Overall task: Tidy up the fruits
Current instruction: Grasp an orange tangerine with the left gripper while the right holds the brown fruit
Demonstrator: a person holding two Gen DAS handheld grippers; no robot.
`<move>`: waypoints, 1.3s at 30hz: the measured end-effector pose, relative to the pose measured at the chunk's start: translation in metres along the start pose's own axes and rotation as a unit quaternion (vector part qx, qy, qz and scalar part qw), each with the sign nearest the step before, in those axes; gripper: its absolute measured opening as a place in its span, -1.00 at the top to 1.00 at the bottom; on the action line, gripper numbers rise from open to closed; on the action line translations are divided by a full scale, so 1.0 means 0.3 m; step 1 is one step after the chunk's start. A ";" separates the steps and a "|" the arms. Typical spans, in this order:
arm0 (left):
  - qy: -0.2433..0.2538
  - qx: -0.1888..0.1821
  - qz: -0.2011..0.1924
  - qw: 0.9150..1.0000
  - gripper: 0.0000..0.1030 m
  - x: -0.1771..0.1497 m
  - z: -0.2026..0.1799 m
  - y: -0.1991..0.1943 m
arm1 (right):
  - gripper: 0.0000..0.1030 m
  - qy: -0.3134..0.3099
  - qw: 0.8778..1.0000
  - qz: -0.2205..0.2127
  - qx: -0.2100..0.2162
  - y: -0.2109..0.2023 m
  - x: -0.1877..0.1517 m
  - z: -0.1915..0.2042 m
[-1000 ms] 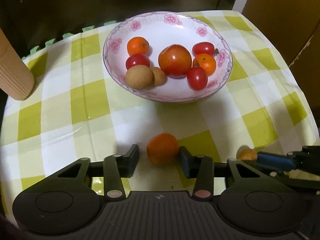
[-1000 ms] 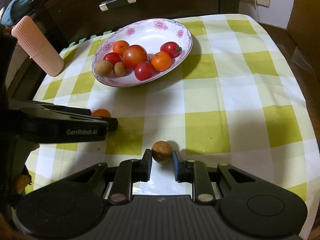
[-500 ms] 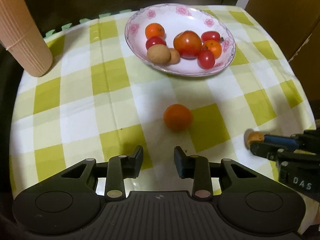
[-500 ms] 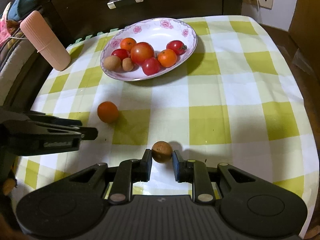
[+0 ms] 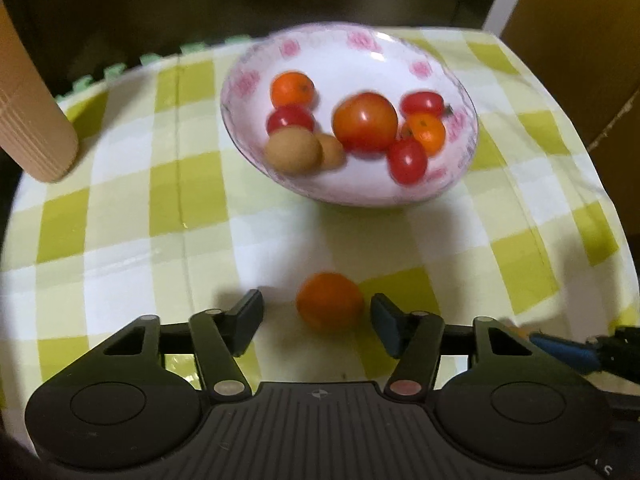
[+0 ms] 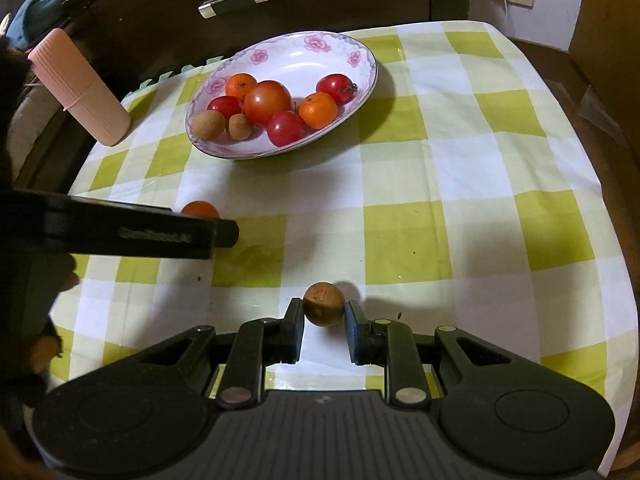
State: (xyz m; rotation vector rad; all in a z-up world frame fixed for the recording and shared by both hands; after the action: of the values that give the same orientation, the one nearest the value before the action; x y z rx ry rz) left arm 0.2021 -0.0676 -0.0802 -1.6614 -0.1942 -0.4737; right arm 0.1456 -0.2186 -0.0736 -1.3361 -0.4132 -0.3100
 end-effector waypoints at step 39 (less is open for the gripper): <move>0.010 0.001 0.022 1.000 -0.09 -0.016 0.060 -0.023 | 0.58 -0.010 1.000 0.000 0.000 -0.003 0.000 0.015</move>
State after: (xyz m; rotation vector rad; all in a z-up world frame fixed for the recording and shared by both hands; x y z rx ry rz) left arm 0.1987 -0.0482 -0.0773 -1.6555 -0.1433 -0.4568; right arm 0.1448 -0.2143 -0.0721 -1.3398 -0.4291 -0.2971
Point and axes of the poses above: each gripper's, at about its wrist camera, not at the fingertips, and y roughly the way its jaws point, z to its left, x to its top, the point moved 6 cm from there along y, roughly the way its jaws point, and after that the axes turned 3 degrees about -x, right-handed, at the moved point
